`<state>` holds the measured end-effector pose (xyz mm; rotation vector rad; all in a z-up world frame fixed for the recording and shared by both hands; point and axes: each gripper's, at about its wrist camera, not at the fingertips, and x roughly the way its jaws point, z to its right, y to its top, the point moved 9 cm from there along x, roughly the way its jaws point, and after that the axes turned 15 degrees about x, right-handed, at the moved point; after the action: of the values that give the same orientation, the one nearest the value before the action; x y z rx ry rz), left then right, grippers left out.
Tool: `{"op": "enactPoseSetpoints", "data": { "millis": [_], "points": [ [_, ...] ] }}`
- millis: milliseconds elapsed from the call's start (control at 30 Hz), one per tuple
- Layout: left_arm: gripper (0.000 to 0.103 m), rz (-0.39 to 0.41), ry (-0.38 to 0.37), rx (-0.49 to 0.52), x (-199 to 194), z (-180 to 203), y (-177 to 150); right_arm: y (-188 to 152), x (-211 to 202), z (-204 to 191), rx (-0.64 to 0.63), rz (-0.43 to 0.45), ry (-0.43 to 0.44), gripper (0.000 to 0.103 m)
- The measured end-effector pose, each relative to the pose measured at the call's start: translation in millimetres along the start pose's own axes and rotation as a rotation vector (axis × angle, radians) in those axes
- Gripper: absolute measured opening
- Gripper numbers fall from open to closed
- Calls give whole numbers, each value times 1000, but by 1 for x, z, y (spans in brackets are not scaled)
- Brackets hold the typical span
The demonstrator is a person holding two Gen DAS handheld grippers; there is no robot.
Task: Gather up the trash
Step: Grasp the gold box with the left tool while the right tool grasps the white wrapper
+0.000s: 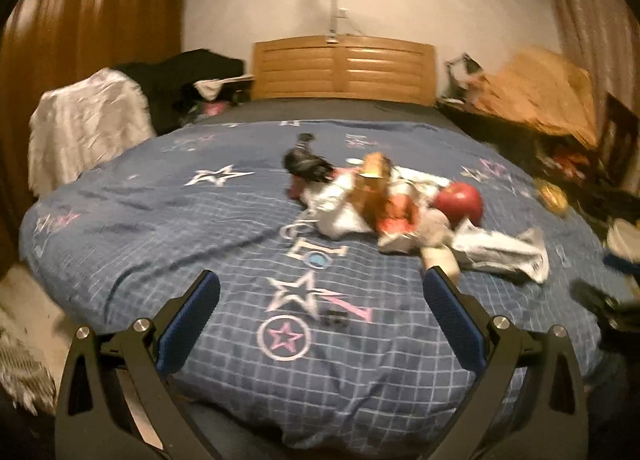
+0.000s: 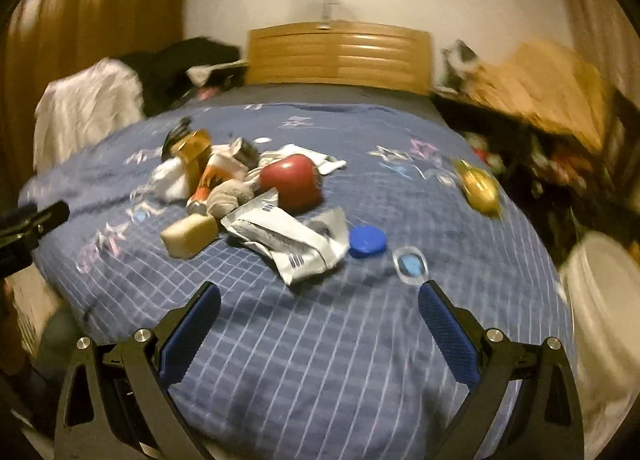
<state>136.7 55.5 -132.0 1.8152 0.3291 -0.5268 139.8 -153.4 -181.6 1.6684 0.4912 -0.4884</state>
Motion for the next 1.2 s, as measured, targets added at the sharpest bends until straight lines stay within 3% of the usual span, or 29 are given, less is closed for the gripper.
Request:
{"op": "enactPoseSetpoints", "data": {
  "millis": [200,367,433,467,533,567,667,900,1033,1200],
  "points": [
    [98,-50,-20,8,24,5,-7,16,52,-25,-284,-19,9,98],
    [98,-100,-10,-39,43,-10,-14,27,94,-36,-390,-70,22,98],
    [98,-115,-23,-60,49,-12,-15,23,105,-39,-405,-110,34,90],
    [98,-122,-29,-68,51,-12,-16,19,110,-39,-406,-136,39,74],
    [98,-128,-35,-72,55,-12,-15,17,109,-39,-385,-127,56,62],
    [98,-129,-39,-71,57,-10,-14,17,107,-40,-366,-129,76,51],
    [98,-127,-87,-89,63,-6,-2,12,86,-32,-286,-107,92,44],
    [98,-32,-171,-127,102,0,66,5,31,-9,-62,-74,129,42],
    [81,-45,-230,-146,144,10,87,1,6,0,-1,-72,144,43],
    [56,-90,-335,-131,173,31,86,-5,-1,11,42,-88,135,43]
  ]
}}
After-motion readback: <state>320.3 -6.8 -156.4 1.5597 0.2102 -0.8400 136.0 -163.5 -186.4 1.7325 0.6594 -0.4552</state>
